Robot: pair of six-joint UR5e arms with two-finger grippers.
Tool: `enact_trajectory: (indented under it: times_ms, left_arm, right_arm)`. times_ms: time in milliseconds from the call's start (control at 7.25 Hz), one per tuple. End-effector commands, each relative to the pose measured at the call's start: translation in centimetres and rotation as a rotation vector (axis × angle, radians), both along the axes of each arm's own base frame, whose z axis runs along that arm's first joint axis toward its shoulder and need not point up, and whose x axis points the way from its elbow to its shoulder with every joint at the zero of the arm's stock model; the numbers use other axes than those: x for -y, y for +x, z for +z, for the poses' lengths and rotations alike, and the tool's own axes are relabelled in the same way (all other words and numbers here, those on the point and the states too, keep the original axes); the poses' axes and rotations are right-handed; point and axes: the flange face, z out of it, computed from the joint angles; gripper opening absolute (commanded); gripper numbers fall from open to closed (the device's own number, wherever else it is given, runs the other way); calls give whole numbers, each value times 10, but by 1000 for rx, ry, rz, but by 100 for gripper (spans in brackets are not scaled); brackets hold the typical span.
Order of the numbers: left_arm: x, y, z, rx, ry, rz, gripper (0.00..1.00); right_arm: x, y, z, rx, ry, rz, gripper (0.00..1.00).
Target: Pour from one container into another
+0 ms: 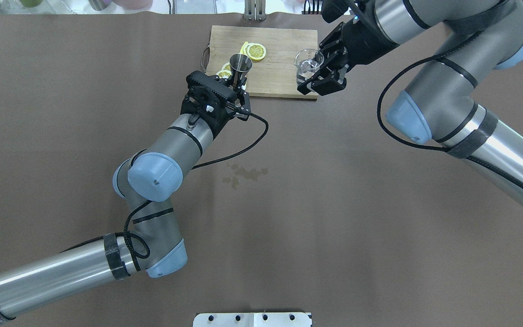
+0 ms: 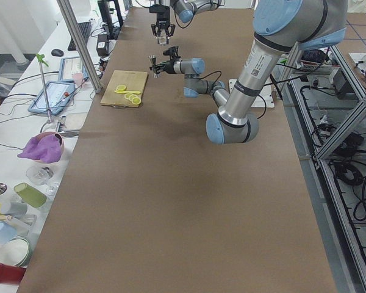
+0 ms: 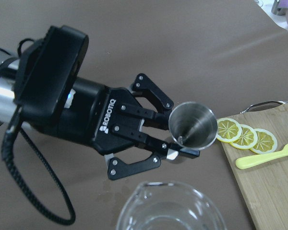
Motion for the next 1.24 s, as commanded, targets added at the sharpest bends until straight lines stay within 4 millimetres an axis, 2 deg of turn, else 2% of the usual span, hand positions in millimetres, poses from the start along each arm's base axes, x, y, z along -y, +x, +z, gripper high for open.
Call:
enact_trajectory:
  times_ms: [0,276,689,965,1103]
  left_arm:
    - [-22,19,2,4,-2,30,0]
    - [-24,21,0,-1,-1,36,0]
    - [-31,26,0,-2,0,48,0]
    - [-32,26,-1,-9,3,50,0]
    - [-32,26,0,-8,3,50,0]
  right_arm:
    - [18,-24,-15,-21,-24,-5,0]
    - [22,-29,-23,-45,-29,-24,0]
    - [27,-32,-15,-56,4,-39,0]
    - [22,-30,-5,-53,30,-72,0]
    - [18,-28,-8,-45,39,-86,0]
